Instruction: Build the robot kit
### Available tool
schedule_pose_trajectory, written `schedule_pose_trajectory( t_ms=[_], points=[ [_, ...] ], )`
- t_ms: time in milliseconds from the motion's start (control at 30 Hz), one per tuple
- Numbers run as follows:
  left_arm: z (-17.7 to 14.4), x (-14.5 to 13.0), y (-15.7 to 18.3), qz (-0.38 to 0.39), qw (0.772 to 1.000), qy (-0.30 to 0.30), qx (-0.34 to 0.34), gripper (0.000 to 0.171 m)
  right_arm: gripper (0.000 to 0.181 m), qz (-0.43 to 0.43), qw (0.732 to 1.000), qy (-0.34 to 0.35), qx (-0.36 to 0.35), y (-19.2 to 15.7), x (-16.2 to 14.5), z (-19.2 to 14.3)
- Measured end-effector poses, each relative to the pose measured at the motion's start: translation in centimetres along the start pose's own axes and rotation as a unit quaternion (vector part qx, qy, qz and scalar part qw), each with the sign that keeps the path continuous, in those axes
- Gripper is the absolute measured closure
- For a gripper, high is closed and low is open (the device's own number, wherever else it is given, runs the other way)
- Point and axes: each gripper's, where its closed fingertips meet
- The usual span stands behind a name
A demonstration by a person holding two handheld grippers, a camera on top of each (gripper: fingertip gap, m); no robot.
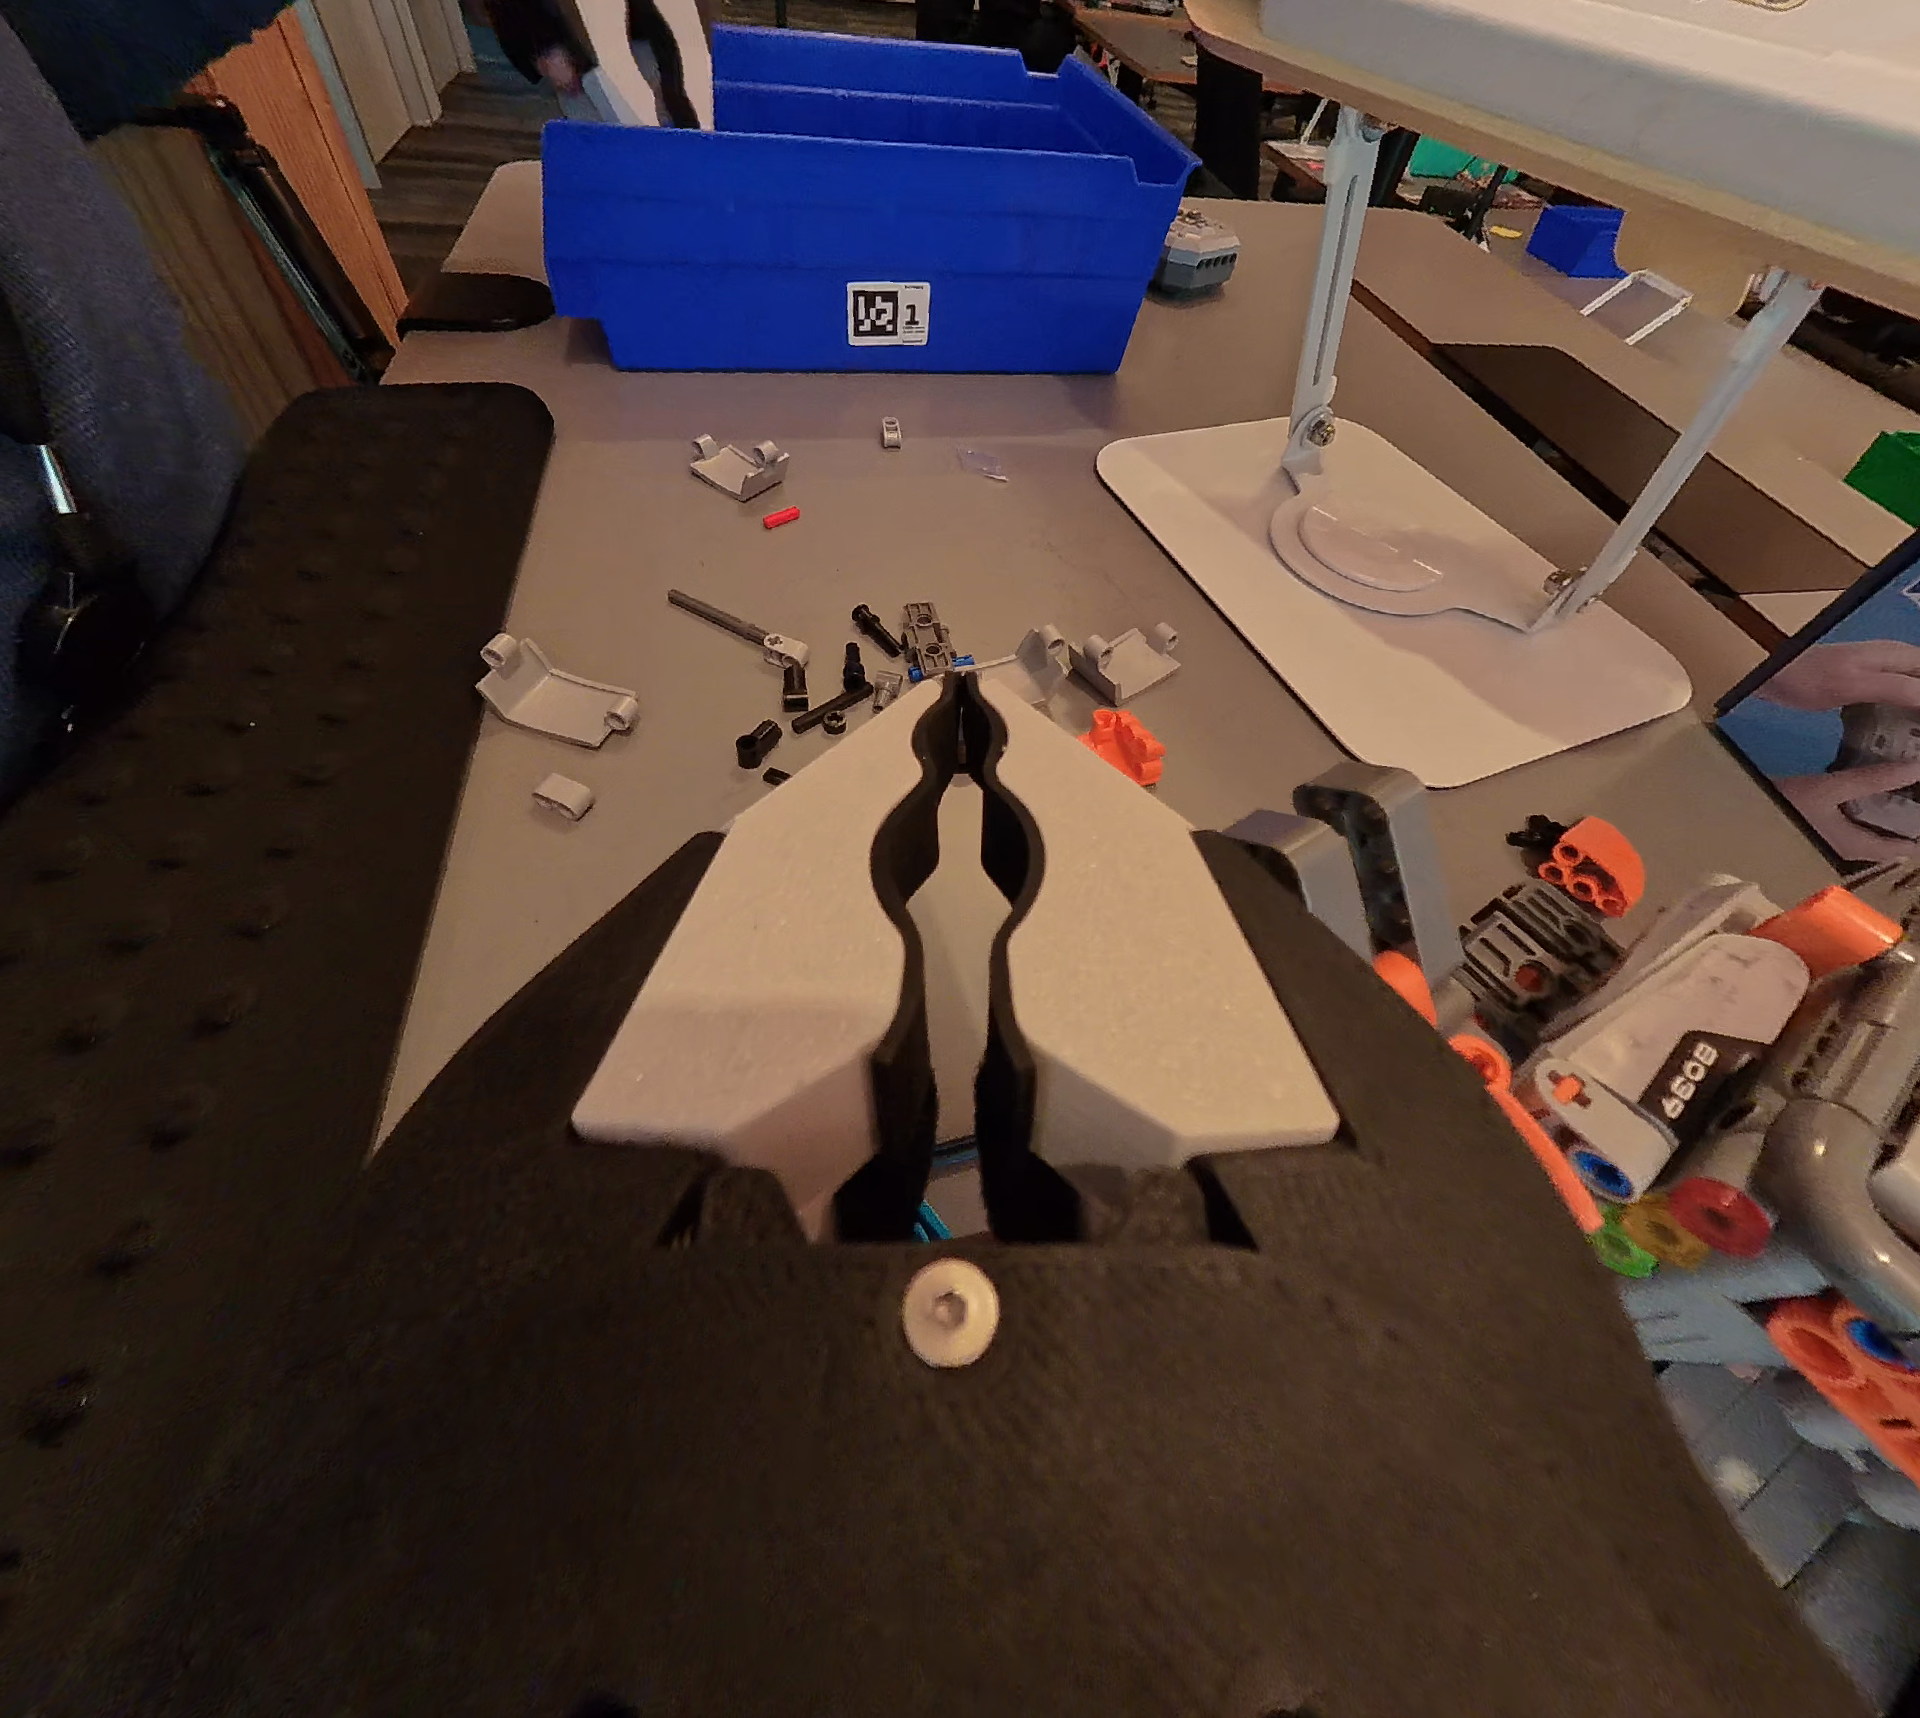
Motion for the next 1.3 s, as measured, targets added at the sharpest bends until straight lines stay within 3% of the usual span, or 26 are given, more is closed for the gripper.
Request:
schedule_pose_trajectory(
  t_ms=[200,500,600,967,1300],
  points=[
    [2.4,-1.3,-0.8,0.005,1.000,-0.022,0.008,0.160,0.181,-0.001,1.000,0.002,-0.003,0.0,0.1,-0.3],
    [2.7,-0.6,-1.0,-0.014,1.000,0.018,-0.014,0.160,0.181,-0.002,1.000,0.002,-0.003,0.0,0.0,-0.5],
    [2.4,-0.2,-0.4,-0.005,0.999,0.026,-0.032,0.153,0.181,-0.003,1.000,0.001,-0.003,0.1,0.0,-0.5],
    [3.4,-1.5,-1.1,0.030,0.997,-0.072,0.014,0.162,0.181,-0.004,1.000,-0.001,-0.003,0.0,-0.1,-0.6],
    [3.8,-1.5,-0.8,0.036,0.997,-0.070,0.004,0.165,0.181,-0.008,1.000,-0.001,-0.004,-0.1,0.0,-0.7]
  ],
)
Point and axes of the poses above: each gripper's, where its closed fingertips meet, z out along the fingers, x out of its top, y = z × x across the jaws, and after that the axes turned 2 degrees about -x, right-handed
